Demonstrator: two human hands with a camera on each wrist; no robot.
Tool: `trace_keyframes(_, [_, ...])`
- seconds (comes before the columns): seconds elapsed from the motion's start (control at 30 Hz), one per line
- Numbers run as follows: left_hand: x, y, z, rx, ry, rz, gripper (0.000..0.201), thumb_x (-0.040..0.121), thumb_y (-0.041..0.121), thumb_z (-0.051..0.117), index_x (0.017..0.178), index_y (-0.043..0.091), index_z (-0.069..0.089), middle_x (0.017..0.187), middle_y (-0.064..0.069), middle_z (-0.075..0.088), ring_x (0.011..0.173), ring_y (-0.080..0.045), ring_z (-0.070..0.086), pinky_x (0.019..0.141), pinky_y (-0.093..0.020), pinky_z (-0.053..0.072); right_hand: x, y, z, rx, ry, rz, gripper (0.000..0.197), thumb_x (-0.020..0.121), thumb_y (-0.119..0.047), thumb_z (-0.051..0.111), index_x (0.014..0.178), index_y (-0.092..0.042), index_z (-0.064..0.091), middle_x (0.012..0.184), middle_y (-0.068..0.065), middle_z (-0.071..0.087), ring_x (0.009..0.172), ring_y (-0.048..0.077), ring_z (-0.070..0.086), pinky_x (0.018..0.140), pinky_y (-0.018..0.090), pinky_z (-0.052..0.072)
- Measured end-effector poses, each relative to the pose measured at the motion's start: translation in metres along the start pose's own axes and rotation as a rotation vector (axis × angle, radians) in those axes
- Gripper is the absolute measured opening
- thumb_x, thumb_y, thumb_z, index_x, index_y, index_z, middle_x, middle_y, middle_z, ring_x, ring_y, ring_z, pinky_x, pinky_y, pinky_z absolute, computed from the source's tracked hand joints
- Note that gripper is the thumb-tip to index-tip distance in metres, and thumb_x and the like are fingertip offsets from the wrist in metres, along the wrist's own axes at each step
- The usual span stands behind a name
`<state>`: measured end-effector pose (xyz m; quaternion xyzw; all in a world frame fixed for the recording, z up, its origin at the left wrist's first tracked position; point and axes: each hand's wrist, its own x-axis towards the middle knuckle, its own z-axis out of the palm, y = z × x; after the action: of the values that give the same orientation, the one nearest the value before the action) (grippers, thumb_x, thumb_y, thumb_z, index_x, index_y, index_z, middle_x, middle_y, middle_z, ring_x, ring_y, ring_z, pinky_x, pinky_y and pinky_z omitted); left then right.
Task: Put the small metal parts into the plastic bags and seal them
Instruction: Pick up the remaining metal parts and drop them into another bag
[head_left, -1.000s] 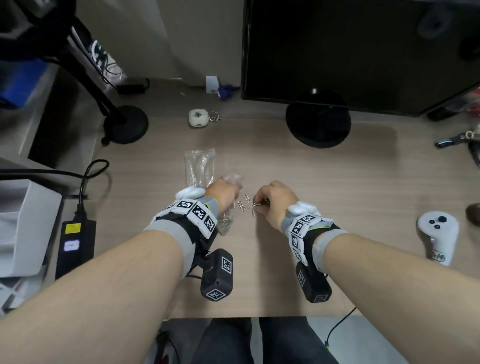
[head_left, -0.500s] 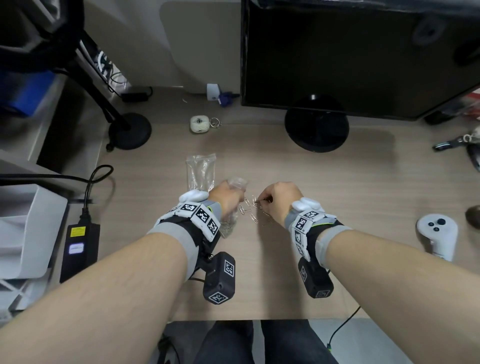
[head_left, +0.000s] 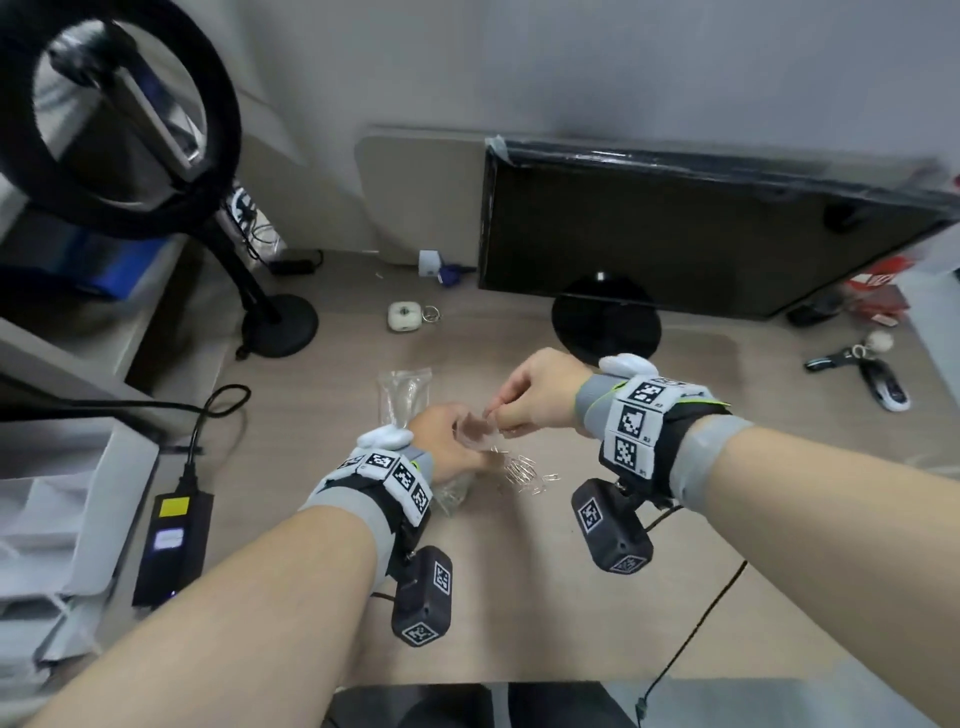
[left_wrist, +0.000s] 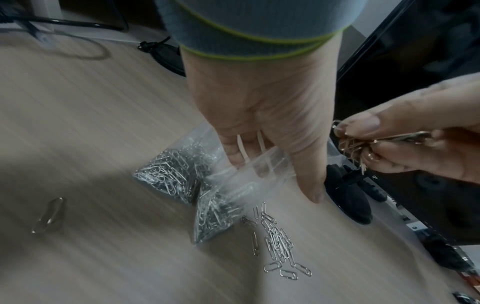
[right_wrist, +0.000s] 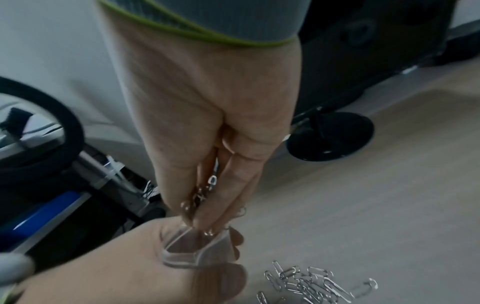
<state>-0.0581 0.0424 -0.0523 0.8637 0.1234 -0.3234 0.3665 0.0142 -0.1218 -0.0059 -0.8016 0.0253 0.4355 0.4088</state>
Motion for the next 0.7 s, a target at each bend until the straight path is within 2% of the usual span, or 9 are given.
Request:
trace_keyframes(0.1, [0.003, -0.002, 0.001, 0.048, -0.020, -0.034, 0.037, 0.061, 0.051, 0.087, 0.079, 0.029, 0.063, 0.076, 0.011, 0.068, 0.071, -0.012, 0.063, 0.070, -0.032, 0.055, 0.005, -0.010, 0.011, -0.153, -0.039, 0.022, 0.016, 0.077, -0.016, 0.087, 0.090, -0.007, 0.083, 0.075, 0.001, 0.081, 0.074, 0.014, 0.080, 0.080, 0.026, 0.065])
trace_keyframes(0.17, [0.001, 0.001, 0.001, 0.072, -0.035, -0.024, 0.031, 0.066, 0.046, 0.086, 0.077, 0.031, 0.061, 0.074, 0.012, 0.067, 0.072, -0.012, 0.064, 0.066, -0.027, 0.051, 0.009, -0.015, 0.018, -0.252, 0.009, 0.011, 0.016, 0.080, -0.027, 0.084, 0.089, -0.014, 0.084, 0.075, -0.005, 0.080, 0.072, 0.011, 0.078, 0.075, 0.023, 0.062])
trace_keyframes(0.23, [0.001, 0.003, -0.001, 0.061, -0.028, -0.015, 0.030, 0.070, 0.045, 0.086, 0.076, 0.032, 0.059, 0.071, 0.013, 0.064, 0.069, -0.007, 0.062, 0.059, -0.022, 0.043, 0.010, -0.023, 0.021, -0.391, 0.076, -0.009, 0.021, 0.087, -0.039, 0.076, 0.082, -0.020, 0.082, 0.071, -0.009, 0.075, 0.071, 0.014, 0.070, 0.062, 0.022, 0.050])
trace_keyframes(0.33, [-0.001, 0.002, -0.004, 0.047, -0.009, -0.029, 0.034, 0.073, 0.045, 0.085, 0.070, 0.030, 0.054, 0.065, 0.013, 0.059, 0.061, -0.002, 0.055, 0.053, -0.021, 0.037, 0.009, -0.032, 0.023, -0.424, 0.090, -0.005, 0.030, 0.095, -0.044, 0.064, 0.077, -0.022, 0.075, 0.067, -0.005, 0.068, 0.067, 0.018, 0.060, 0.054, 0.026, 0.040])
trace_keyframes(0.4, [-0.003, 0.000, -0.005, 0.041, 0.014, -0.046, 0.035, 0.068, 0.050, 0.085, 0.079, 0.030, 0.059, 0.070, 0.012, 0.063, 0.067, -0.008, 0.061, 0.055, -0.024, 0.040, 0.005, -0.038, 0.025, -0.408, 0.057, -0.005, 0.030, 0.098, -0.039, 0.061, 0.084, -0.017, 0.076, 0.074, -0.001, 0.069, 0.071, 0.021, 0.062, 0.059, 0.028, 0.046])
trace_keyframes(0.43, [-0.002, -0.001, -0.005, 0.038, 0.026, -0.055, 0.039, 0.065, 0.053, 0.085, 0.087, 0.030, 0.062, 0.075, 0.012, 0.066, 0.073, -0.012, 0.065, 0.059, -0.025, 0.045, 0.004, -0.040, 0.025, -0.370, 0.037, -0.002, 0.030, 0.099, -0.035, 0.061, 0.089, -0.011, 0.076, 0.081, 0.002, 0.073, 0.076, 0.022, 0.068, 0.067, 0.029, 0.054])
trace_keyframes(0.53, [-0.007, 0.004, -0.012, 0.031, 0.059, -0.054, 0.057, 0.062, 0.056, 0.085, 0.105, 0.026, 0.063, 0.092, 0.008, 0.070, 0.087, -0.017, 0.068, 0.078, -0.035, 0.056, -0.003, -0.052, 0.021, -0.053, 0.010, 0.060, 0.027, 0.098, -0.021, 0.060, 0.091, -0.001, 0.078, 0.093, 0.013, 0.081, 0.080, 0.028, 0.079, 0.084, 0.039, 0.066])
trace_keyframes(0.63, [-0.011, 0.018, -0.030, 0.012, 0.082, 0.015, 0.055, 0.066, 0.053, 0.084, 0.107, 0.028, 0.059, 0.090, 0.013, 0.065, 0.081, -0.010, 0.065, 0.068, -0.028, 0.050, -0.017, -0.073, 0.005, 0.015, 0.030, 0.029, 0.028, 0.098, -0.019, 0.058, 0.093, 0.000, 0.079, 0.095, 0.020, 0.080, 0.089, 0.035, 0.080, 0.084, 0.045, 0.065])
trace_keyframes(0.7, [-0.015, 0.032, -0.043, -0.021, 0.092, 0.073, 0.046, 0.072, 0.046, 0.084, 0.107, 0.029, 0.059, 0.091, 0.016, 0.064, 0.079, -0.004, 0.062, 0.066, -0.021, 0.044, -0.025, -0.085, -0.010, 0.032, 0.113, -0.021, 0.029, 0.099, -0.019, 0.057, 0.096, 0.001, 0.077, 0.095, 0.019, 0.080, 0.083, 0.034, 0.079, 0.079, 0.041, 0.067])
